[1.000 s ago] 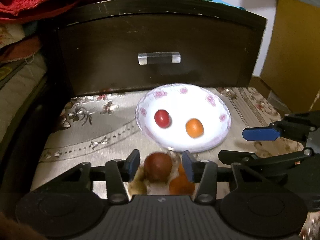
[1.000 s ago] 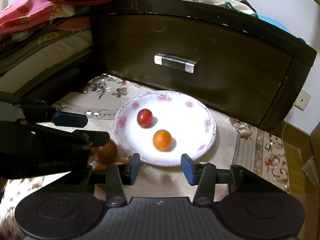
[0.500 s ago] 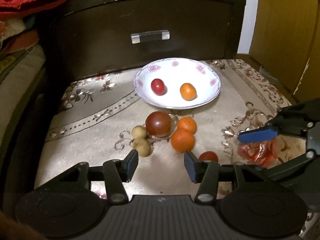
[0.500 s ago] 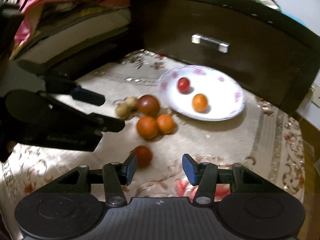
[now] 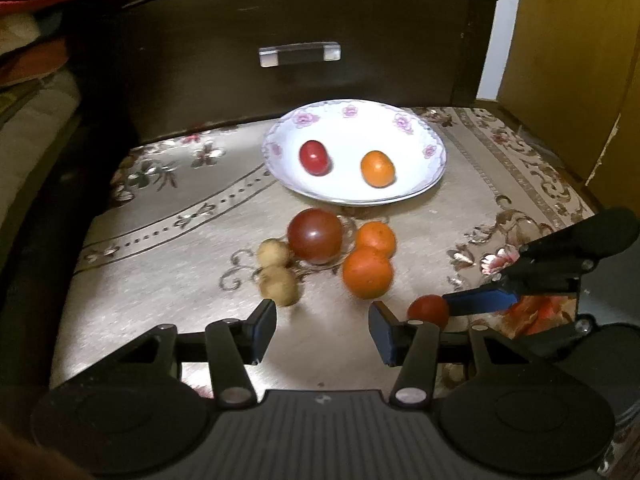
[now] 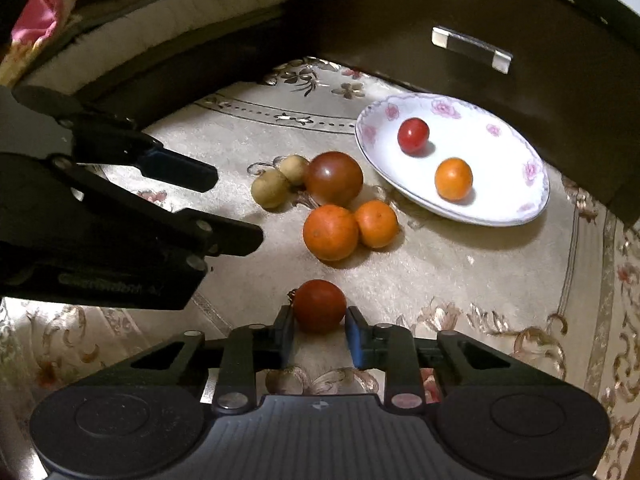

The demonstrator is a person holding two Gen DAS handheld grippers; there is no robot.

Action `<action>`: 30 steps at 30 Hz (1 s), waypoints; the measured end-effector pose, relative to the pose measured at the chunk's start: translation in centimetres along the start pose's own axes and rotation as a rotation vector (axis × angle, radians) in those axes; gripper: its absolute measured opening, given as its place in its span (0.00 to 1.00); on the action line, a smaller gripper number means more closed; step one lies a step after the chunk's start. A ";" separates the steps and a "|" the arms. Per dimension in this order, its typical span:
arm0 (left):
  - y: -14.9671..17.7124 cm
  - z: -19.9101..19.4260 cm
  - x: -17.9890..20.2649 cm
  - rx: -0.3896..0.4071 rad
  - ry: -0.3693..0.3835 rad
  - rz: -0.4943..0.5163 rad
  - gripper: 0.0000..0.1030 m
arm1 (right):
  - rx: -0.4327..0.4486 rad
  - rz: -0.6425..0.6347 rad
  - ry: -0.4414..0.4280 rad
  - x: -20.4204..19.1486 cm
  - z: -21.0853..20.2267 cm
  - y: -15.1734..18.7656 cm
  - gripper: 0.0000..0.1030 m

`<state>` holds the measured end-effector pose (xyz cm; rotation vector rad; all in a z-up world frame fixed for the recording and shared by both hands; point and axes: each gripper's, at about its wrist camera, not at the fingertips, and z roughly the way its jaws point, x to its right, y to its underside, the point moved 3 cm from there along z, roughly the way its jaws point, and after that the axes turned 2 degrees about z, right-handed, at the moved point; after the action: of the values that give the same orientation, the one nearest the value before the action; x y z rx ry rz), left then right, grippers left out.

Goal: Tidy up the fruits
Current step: 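Grasp another red cherry tomato with the right gripper while the left gripper grasps a tangerine, then lift the held tomato and tangerine off the tablecloth with both grippers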

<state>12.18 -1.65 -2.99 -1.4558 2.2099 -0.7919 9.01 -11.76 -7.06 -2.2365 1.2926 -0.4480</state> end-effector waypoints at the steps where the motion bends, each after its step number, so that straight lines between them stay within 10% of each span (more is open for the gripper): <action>1: -0.2 0.3 0.3 -0.002 0.008 0.001 0.55 | -0.002 0.013 -0.005 0.3 -0.2 0.1 0.23; 30: -1.1 4.0 3.0 -0.048 0.026 0.004 0.39 | -0.026 0.115 0.092 4.6 -1.8 1.5 0.23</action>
<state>14.15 -5.77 -5.37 -1.4711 2.2656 -0.7653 9.30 -16.88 -6.36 -2.1708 1.4732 -0.4989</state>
